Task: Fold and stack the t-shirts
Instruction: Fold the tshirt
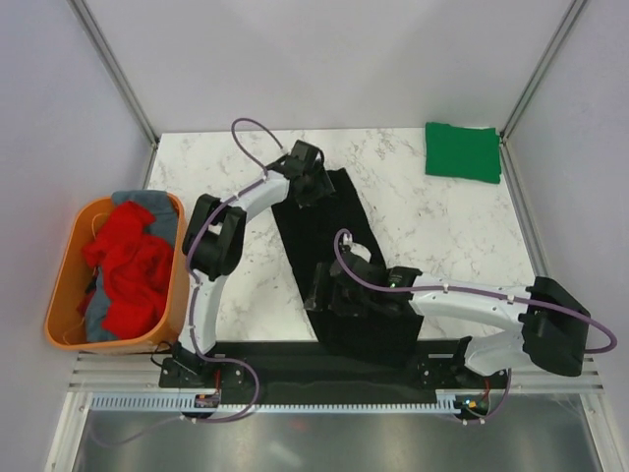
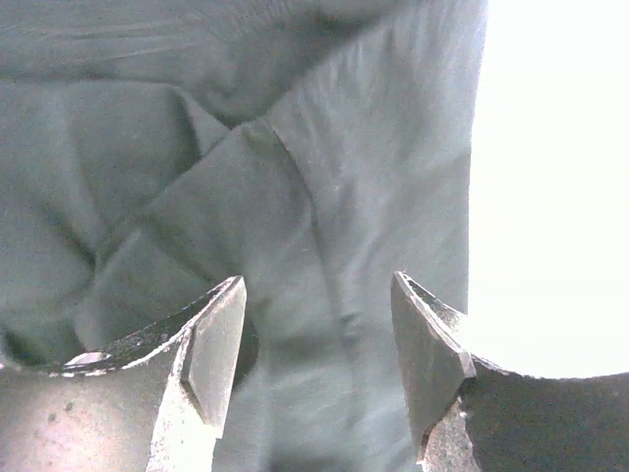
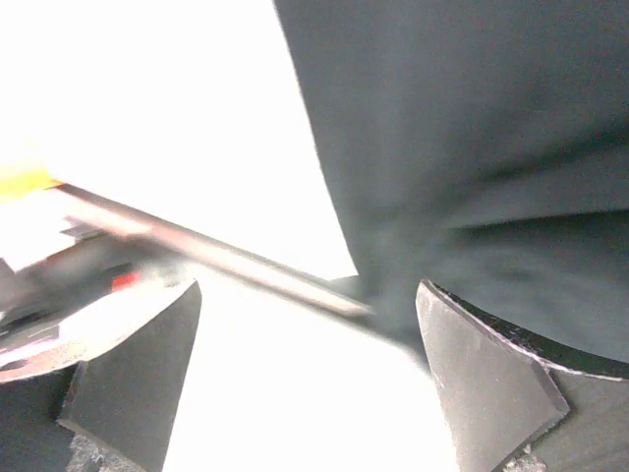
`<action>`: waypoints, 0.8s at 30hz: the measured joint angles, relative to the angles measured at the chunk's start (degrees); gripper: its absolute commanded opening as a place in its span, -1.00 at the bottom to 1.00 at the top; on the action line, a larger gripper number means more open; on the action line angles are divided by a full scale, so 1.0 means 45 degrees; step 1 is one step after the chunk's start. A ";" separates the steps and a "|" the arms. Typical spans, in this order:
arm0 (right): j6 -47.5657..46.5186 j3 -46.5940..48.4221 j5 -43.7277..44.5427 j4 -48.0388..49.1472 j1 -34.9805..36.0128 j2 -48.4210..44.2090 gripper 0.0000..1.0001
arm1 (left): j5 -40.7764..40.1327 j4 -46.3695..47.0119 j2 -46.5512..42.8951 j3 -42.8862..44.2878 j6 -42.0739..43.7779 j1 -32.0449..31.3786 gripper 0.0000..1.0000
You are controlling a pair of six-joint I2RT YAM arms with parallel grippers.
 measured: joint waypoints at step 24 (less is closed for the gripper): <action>-0.6727 1.1113 0.2846 -0.4439 -0.3551 0.8646 0.95 | 0.0403 0.1399 -1.2551 -1.2847 0.2283 0.0709 0.47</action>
